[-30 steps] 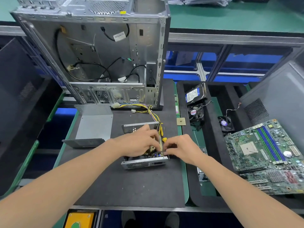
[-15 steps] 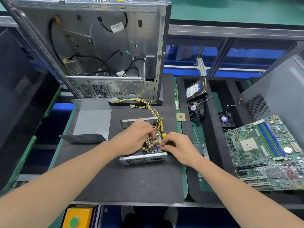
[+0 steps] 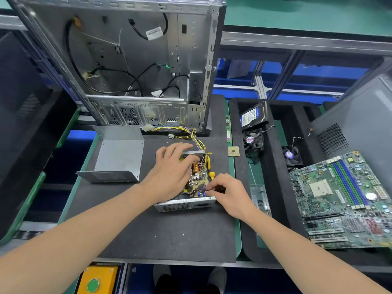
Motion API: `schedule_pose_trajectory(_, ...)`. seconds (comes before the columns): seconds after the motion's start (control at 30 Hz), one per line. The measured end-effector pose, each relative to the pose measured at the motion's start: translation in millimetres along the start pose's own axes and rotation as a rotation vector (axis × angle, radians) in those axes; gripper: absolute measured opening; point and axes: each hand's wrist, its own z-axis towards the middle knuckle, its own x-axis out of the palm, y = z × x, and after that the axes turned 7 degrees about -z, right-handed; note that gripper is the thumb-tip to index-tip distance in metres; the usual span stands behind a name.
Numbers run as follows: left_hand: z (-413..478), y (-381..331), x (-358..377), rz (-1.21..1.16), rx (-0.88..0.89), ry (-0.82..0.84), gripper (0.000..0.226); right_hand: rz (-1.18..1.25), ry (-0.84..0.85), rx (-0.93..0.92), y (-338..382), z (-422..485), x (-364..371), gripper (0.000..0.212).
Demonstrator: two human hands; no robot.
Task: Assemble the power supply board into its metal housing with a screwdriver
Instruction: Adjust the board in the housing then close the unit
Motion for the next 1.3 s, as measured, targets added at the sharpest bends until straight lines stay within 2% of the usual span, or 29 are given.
schedule_pose_trajectory(0.1,0,0,1,-0.002,-0.009,0.007,0.032,0.014,-0.043,-0.015,-2,-4,4,0.035)
schedule_pose_trajectory(0.23,0,2,3,-0.015,-0.017,0.009,0.028,-0.070,-0.028,-0.110,-6,-7,4,0.019)
schedule_pose_trajectory(0.37,0,3,7,-0.009,-0.013,0.002,0.025,-0.074,-0.012,-0.141,-4,-6,0,0.018)
schedule_pose_trajectory(0.67,0,4,8,-0.010,-0.009,0.002,0.026,-0.112,0.104,-0.064,1,8,-9,0.019)
schedule_pose_trajectory(0.83,0,4,7,-0.003,-0.016,0.011,0.025,-0.102,0.128,0.043,4,14,-9,0.033)
schedule_pose_trajectory(1.0,0,2,5,0.002,-0.021,0.030,0.027,-0.106,0.168,0.061,5,15,-9,0.021)
schedule_pose_trajectory(1.3,0,0,3,0.007,-0.033,0.047,0.029,-0.120,0.222,0.042,7,15,-18,0.018)
